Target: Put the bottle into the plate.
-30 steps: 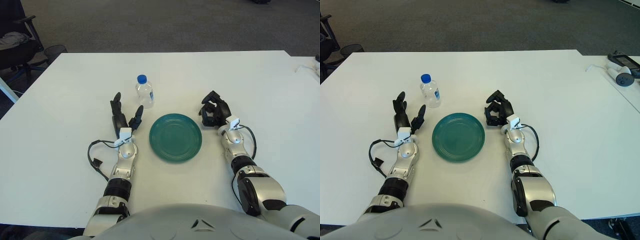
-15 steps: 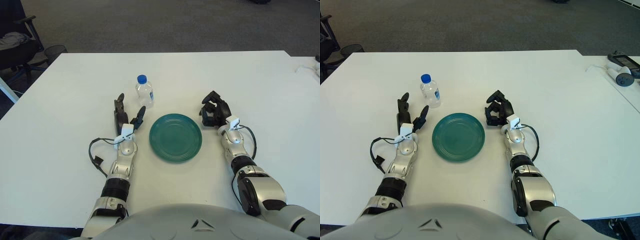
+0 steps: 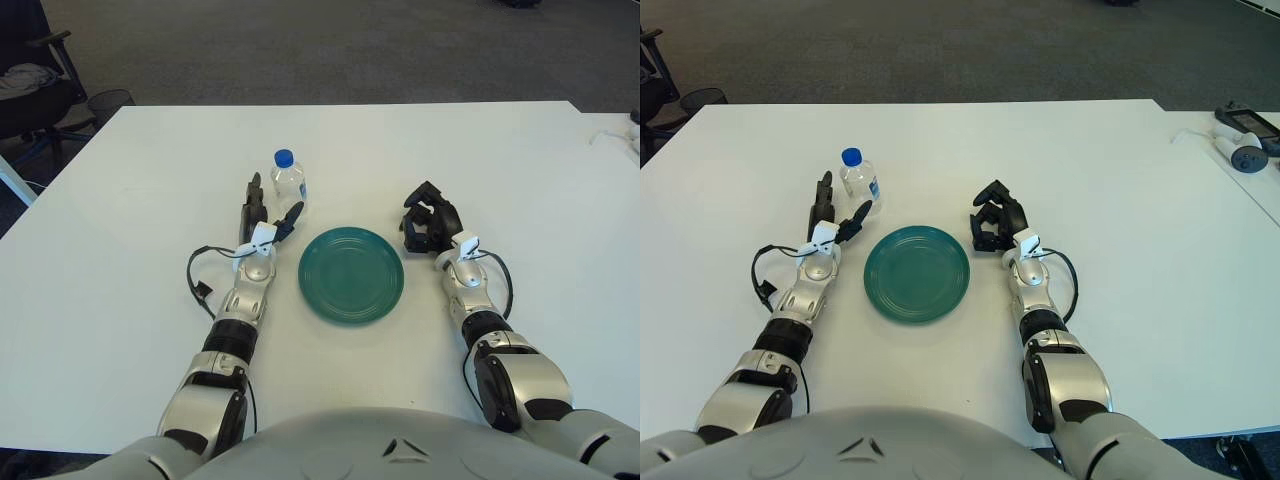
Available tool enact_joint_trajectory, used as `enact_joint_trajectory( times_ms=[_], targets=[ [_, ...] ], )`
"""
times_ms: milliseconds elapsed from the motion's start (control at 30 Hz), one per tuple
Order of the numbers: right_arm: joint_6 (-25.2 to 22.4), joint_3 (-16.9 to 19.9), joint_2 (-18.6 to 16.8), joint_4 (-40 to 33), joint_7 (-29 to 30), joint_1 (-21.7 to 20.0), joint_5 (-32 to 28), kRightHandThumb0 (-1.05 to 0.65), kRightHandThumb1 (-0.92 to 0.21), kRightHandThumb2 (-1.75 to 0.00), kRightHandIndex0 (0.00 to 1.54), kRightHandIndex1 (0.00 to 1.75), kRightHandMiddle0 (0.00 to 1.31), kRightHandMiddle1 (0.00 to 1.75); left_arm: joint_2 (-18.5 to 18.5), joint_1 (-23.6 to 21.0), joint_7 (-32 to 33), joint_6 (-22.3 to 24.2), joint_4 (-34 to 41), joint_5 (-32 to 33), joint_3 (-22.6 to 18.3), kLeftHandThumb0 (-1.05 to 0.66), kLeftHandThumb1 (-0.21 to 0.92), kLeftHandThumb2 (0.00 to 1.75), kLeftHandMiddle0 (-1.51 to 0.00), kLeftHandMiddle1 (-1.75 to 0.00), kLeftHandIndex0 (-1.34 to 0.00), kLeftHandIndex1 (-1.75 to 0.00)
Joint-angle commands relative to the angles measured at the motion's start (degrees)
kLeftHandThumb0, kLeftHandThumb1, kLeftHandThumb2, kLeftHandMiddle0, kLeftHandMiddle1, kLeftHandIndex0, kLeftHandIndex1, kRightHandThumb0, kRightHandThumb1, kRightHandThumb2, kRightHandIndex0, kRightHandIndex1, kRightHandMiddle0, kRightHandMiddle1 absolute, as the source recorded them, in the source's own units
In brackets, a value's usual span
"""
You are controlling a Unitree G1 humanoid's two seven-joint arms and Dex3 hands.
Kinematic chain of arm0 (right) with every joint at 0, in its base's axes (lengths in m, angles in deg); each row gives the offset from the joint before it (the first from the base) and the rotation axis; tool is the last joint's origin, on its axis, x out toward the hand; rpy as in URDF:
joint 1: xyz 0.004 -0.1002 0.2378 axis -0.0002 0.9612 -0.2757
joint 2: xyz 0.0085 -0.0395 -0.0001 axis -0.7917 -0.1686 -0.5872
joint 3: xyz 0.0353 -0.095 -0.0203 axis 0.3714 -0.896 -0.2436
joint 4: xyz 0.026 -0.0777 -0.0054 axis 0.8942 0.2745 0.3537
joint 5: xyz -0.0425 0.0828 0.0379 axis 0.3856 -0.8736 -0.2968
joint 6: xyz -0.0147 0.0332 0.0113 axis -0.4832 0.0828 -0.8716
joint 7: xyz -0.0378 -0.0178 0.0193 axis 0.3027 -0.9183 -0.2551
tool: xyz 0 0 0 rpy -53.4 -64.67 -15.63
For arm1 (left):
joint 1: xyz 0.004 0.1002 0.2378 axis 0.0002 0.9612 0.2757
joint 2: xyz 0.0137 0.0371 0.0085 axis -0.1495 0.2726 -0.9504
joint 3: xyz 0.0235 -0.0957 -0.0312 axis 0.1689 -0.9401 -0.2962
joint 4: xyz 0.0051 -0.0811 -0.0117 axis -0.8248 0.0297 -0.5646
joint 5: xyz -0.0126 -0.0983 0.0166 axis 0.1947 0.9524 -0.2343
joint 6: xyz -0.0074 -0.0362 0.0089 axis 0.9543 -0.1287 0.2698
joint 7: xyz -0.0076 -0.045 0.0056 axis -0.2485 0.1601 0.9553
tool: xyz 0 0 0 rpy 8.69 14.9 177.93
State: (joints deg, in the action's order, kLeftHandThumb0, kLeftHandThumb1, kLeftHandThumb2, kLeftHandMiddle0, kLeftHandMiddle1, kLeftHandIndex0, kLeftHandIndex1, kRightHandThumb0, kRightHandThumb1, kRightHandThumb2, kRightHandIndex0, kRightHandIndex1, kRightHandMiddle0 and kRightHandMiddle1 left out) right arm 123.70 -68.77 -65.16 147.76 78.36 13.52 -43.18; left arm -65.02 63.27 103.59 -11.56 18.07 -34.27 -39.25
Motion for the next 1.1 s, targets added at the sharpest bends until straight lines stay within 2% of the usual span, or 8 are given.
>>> enact_joint_trajectory(
  times_ms=[0, 467, 1067],
  targets=[
    [-7.9, 0.5, -3.2, 10.7, -0.5, 11.9, -0.7, 0.00, -0.27, -1.29, 0.75, 1.49, 0.44, 1.75, -1.3, -2.4, -1.9, 0.2, -4.7, -1.1, 1.6, -1.05, 0.92, 0.20, 0.00, -0.08, 0.00, -0.01],
    [-8.1, 1.5, -3.4, 10.7, -0.9, 11.7, -0.9, 0.00, -0.28, -1.26, 0.78, 1.40, 0.45, 1.75, -0.9, -5.9, 0.0, -4.5, -10.6, -0.7, 1.7, -1.05, 0.92, 0.21, 0.00, -0.05, 0.00, 0.00],
    [-9.1, 2.0, -3.5, 10.9, -1.5, 11.4, -0.7, 0.00, -0.27, -1.31, 0.75, 1.53, 0.43, 1.75, -1.1, -6.7, 2.4, -6.6, -11.7, -0.5, 1.0, -1.05, 0.92, 0.17, -0.03, -0.06, 0.00, 0.00]
  ],
)
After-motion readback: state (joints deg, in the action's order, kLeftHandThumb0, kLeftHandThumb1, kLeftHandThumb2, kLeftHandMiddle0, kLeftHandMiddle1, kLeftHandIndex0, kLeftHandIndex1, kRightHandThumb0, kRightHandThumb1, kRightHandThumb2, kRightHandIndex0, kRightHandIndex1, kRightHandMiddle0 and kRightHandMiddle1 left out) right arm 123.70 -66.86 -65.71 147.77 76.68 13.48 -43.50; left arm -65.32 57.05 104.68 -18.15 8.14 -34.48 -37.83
